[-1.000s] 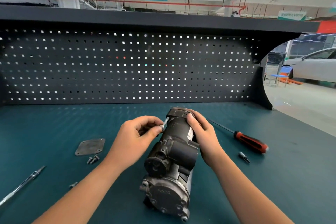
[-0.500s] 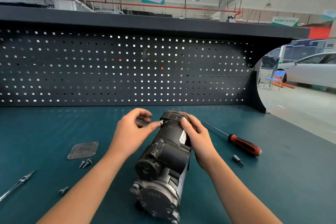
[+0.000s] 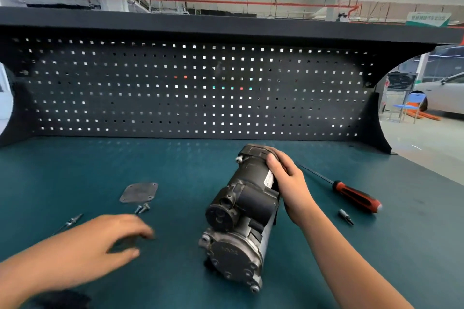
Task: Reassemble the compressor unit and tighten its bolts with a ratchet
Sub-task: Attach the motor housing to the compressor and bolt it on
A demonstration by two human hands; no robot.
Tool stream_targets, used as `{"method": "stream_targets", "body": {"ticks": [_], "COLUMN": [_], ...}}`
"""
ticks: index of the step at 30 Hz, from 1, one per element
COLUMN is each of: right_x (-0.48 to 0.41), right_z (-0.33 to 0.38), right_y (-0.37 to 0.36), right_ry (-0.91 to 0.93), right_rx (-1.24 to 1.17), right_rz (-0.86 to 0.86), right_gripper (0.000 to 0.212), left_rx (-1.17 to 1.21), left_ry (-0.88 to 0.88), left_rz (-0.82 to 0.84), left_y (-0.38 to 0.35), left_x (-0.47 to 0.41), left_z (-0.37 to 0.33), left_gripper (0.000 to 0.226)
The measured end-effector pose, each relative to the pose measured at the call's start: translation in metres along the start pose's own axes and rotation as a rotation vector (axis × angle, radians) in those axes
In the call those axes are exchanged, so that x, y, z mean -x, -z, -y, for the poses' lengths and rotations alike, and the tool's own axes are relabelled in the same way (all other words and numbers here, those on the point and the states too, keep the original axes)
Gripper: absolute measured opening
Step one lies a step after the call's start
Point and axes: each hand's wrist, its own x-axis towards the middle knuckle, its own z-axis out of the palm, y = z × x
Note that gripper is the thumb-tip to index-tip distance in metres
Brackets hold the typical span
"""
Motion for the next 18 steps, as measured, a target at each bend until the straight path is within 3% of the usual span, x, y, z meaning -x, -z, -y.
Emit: {"method": "stream_targets", "body": {"ticks": [2, 4, 8, 13, 14, 16, 18], "right_x": [-0.001, -0.001, 0.0, 0.002, 0.003, 0.003, 0.005], "right_z": [-0.001, -0.002, -0.001, 0.002, 0.003, 0.005, 0.006], "right_y": [0.0, -0.001, -0.001, -0.001, -0.002, -0.001, -0.001], "right_ry": [-0.001, 0.002, -0.001, -0.005, -0.007, -0.014, -0.01], "right_rx": [-0.014, -0.011, -0.01, 0.003, 0.004, -0.001, 0.005], "right_rz": [-0.003, -0.006, -0.001, -0.014, -0.017, -0.014, -0.008], "right_gripper": [0.019, 0.017, 0.014, 0.019, 0.019, 0.02, 0.02], "left_rx": [-0.187, -0.216, -0.103, -0.181, -0.223, -0.327, -0.399], "left_ry": [0.098, 0.264, 0.555, 0.417, 0.395, 0.478, 0.521], "left_rz": [-0.078, -0.147, -0.129, -0.206, -0.174, 0.069, 0.142], "left_y": [-0.005, -0.014, -0.019, -0.013, -0.011, -0.007, -0.005], "left_x": [0.055, 0.106, 0.167, 0.153, 0.143, 0.12, 0.097], "left_z": [0.035, 0.069, 0.092, 0.077, 0.077, 0.074, 0.073], "left_gripper": [0.094, 0.124, 0.122, 0.099, 0.091, 0.065, 0.029]}}
